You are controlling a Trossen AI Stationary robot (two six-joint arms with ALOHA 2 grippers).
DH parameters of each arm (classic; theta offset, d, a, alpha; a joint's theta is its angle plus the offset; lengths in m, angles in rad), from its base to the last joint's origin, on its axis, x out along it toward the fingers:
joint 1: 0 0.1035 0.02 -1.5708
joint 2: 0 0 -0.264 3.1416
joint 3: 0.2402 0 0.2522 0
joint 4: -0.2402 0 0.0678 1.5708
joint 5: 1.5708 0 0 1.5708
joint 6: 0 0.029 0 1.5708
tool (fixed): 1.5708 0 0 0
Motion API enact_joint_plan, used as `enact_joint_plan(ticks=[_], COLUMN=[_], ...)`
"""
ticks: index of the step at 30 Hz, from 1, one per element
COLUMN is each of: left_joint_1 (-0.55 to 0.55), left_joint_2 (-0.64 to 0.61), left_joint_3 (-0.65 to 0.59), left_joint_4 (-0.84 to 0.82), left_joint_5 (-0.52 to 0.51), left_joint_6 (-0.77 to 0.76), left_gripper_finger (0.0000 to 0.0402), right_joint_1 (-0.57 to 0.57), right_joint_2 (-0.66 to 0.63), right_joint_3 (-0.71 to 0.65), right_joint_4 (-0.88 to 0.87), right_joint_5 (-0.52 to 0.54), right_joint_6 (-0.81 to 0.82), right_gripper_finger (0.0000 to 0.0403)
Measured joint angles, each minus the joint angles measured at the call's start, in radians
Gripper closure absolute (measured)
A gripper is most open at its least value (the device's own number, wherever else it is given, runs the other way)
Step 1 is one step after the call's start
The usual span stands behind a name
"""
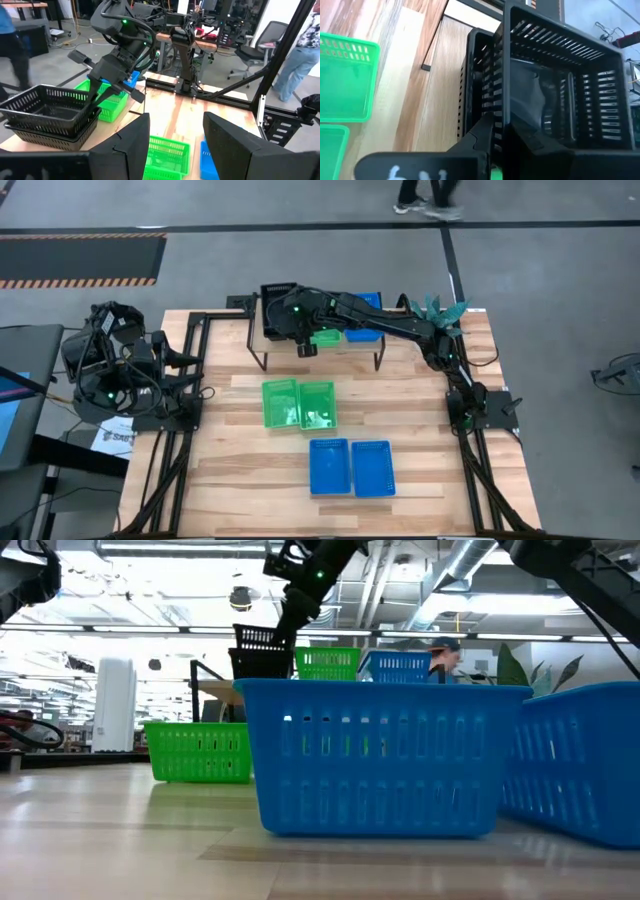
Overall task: Stack baskets on shelf by color
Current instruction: Stack the black bin on the black bin on the shelf, then stack the right green bin on the green bin on the shelf
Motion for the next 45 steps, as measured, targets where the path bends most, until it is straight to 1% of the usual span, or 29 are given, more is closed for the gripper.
enact_joint_plan(ticks=[6, 9, 12, 17, 21, 23, 26, 30, 33, 35, 41, 45], left_joint_1=[0.000, 0.000, 0.000, 0.000, 0.000, 0.000, 0.000, 0.000, 0.000, 0.000, 0.000, 0.000], left_joint_2=[0.000, 0.000, 0.000, 0.000, 0.000, 0.000, 0.000, 0.001, 0.001, 0.001, 0.001, 0.001], left_joint_3=[0.000, 0.000, 0.000, 0.000, 0.000, 0.000, 0.000, 0.000, 0.000, 0.000, 0.000, -0.001], left_joint_4=[0.000, 0.000, 0.000, 0.000, 0.000, 0.000, 0.000, 0.000, 0.000, 0.000, 0.000, 0.000], left_joint_5=[0.000, 0.000, 0.000, 0.000, 0.000, 0.002, 0.006, 0.005, 0.005, 0.005, 0.015, 0.015], left_joint_6=[-0.001, -0.002, -0.002, -0.003, -0.009, -0.020, -0.023, -0.023, -0.023, -0.026, -0.043, -0.053], left_gripper_finger=[0.0228, 0.0228, 0.0228, 0.0228, 0.0228, 0.0228, 0.0228, 0.0228, 0.0228, 0.0228, 0.0228, 0.0228], right_joint_1=[0.000, 0.000, 0.000, 0.011, 0.033, 0.050, 0.086, 0.142, 0.193, 0.232, 0.350, 0.405], right_joint_2=[0.000, 0.000, 0.000, -0.007, -0.050, -0.078, -0.102, -0.103, -0.084, -0.081, -0.080, -0.082], right_joint_3=[0.000, 0.000, 0.000, 0.004, 0.006, 0.006, 0.005, 0.004, -0.009, -0.050, -0.232, -0.358], right_joint_4=[-0.015, -0.013, -0.013, -0.018, -0.048, -0.117, -0.215, -0.346, -0.429, -0.462, -0.364, -0.201], right_joint_5=[0.000, 0.000, 0.000, 0.000, 0.000, -0.015, -0.080, -0.165, -0.189, -0.191, -0.196, -0.195], right_joint_6=[0.002, 0.011, 0.011, 0.013, 0.077, 0.132, 0.224, 0.337, 0.414, 0.452, 0.561, 0.599], right_gripper_finger=[0.0331, 0.0317, 0.0289, 0.0229, 0.0193, 0.0184, 0.0180, 0.0186, 0.0191, 0.0193, 0.0195, 0.0196])
